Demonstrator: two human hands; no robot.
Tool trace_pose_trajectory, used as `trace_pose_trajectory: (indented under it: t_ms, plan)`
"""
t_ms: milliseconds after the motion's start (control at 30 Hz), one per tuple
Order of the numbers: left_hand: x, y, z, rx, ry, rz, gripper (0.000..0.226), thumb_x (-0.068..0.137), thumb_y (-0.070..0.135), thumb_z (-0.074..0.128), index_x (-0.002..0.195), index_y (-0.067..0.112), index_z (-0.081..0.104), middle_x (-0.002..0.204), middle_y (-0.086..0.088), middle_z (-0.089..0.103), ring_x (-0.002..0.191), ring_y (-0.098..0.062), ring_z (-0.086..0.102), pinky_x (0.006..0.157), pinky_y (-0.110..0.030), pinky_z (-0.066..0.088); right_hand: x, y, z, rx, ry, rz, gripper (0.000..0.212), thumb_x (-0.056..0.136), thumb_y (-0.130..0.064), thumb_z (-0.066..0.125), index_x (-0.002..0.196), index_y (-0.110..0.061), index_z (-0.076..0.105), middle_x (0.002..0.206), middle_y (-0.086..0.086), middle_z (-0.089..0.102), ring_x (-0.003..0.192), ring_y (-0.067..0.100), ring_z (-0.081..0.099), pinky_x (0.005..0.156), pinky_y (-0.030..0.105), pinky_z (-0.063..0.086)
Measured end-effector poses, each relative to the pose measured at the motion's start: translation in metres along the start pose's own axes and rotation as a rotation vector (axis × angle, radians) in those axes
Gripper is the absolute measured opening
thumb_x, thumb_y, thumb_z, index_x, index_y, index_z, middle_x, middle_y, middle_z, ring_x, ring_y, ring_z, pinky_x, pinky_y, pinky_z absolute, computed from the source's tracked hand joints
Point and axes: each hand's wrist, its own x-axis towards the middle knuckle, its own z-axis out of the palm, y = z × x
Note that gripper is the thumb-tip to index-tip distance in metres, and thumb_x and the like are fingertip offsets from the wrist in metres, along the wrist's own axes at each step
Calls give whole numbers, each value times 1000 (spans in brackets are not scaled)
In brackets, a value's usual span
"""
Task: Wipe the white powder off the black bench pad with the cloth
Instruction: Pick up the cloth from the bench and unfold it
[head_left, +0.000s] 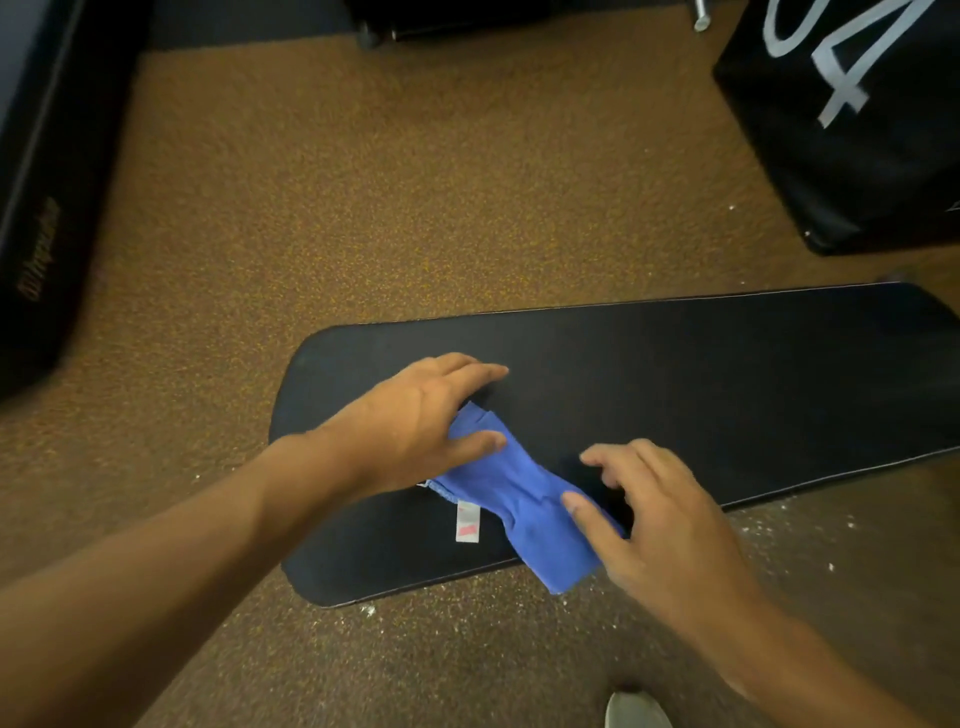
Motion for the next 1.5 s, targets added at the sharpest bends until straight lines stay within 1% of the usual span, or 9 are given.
trace_pose_trajectory:
  t_ms: [100, 200, 300, 467, 633, 833, 1067, 1300, 1500]
  plan:
    - [11, 5, 5, 78, -85, 17, 63, 92, 48, 65, 150, 32, 44, 140, 3, 50, 124, -20, 49, 108, -33, 38, -15, 8, 3, -54, -142, 95, 32, 86, -59, 54, 101, -31, 56, 92, -16, 49, 88, 8, 49, 74, 26, 47]
    - [14, 6, 9, 150, -137, 49, 46, 92, 39, 67, 137, 35, 58, 119, 5, 49, 108, -21, 48, 100, -37, 43, -22, 5, 6, -41, -191, 124, 32, 85, -63, 47, 97, -34, 53, 91, -17, 50, 87, 7, 48, 73, 26, 47]
    - [14, 11, 5, 120, -143, 53, 27, 89, 32, 70, 116, 32, 64, 104, 9, 43, 98, -18, 47, 91, -36, 44, -20, 3, 8, 38, -182, 166, 23, 85, -56, 52, 90, -34, 49, 88, -18, 49, 86, 6, 46, 72, 25, 44]
    - [15, 26, -6, 86, -237, 4, 17, 91, 26, 65, 96, 35, 51, 98, 13, 55, 91, -14, 54, 78, -34, 47, -17, 0, 5, 201, -231, 257, 16, 90, -34, 67, 93, -32, 51, 87, -16, 56, 85, 5, 54, 72, 30, 49]
    - [13, 39, -34, 66, -262, 13, 20, 91, 24, 66, 108, 33, 62, 103, 16, 61, 94, -6, 57, 84, -32, 49, -9, -4, -19, 225, -219, 233, 12, 88, -27, 71, 96, -32, 63, 85, -14, 61, 81, 8, 58, 70, 27, 51]
    - [21, 76, -89, 93, -215, 132, 17, 89, 22, 68, 103, 31, 67, 96, 17, 62, 88, 4, 54, 75, -14, 40, 4, -14, -81, 213, -138, 225, 12, 89, -30, 73, 98, -32, 66, 90, -18, 62, 87, 4, 60, 71, 25, 55]
    - [45, 166, -171, 157, -147, 255, 16, 90, 22, 67, 101, 34, 66, 97, 16, 64, 91, 0, 56, 74, -14, 42, 11, -23, -192, 185, 29, 199, 11, 89, -26, 73, 98, -30, 67, 88, -16, 61, 86, 7, 60, 70, 25, 53]
    - [76, 287, -236, 225, -131, 414, 12, 92, 29, 65, 99, 39, 64, 98, 19, 63, 94, -2, 58, 81, -30, 52, -9, -15, -319, 133, 175, 242, 10, 89, -26, 71, 96, -32, 67, 88, -15, 61, 91, 7, 59, 67, 17, 48]
    - [114, 410, -252, 258, -175, 565, 11, 94, 28, 64, 100, 37, 64, 99, 17, 62, 96, -1, 56, 81, -23, 50, -53, 21, -413, 126, 266, 354, 12, 89, -29, 72, 97, -35, 67, 89, -18, 62, 93, 4, 59, 72, 21, 51]
